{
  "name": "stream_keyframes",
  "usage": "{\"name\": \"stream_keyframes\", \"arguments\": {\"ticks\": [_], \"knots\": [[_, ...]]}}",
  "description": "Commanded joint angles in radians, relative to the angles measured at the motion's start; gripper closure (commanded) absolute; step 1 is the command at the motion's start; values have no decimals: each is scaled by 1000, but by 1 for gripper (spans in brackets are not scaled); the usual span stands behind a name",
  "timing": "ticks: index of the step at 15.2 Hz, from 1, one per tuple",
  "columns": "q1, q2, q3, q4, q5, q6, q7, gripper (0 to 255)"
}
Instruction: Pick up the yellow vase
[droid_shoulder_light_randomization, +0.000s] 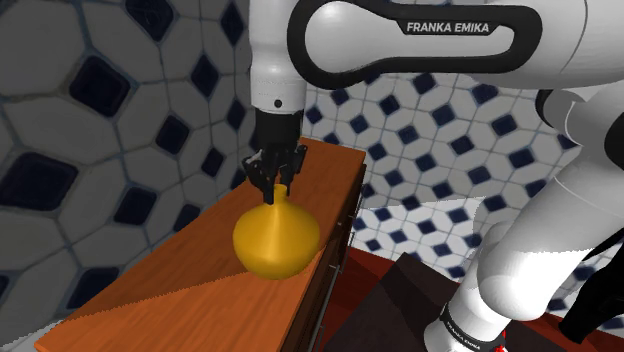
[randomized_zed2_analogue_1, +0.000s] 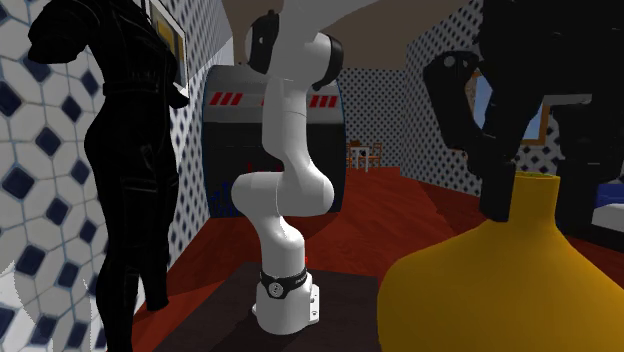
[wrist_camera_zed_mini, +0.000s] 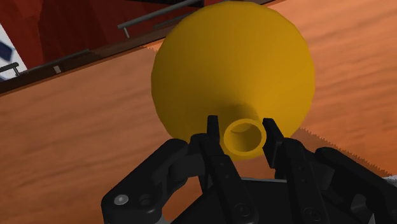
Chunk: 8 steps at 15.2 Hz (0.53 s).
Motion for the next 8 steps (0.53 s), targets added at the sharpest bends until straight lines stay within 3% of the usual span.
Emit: {"name": "stream_keyframes", "arguments": {"ticks": [1,8], "knots": [[-2,3,-2,31,-2,-27,0,255],[-3,19,-1,116,-10,-98,8,255]]}}
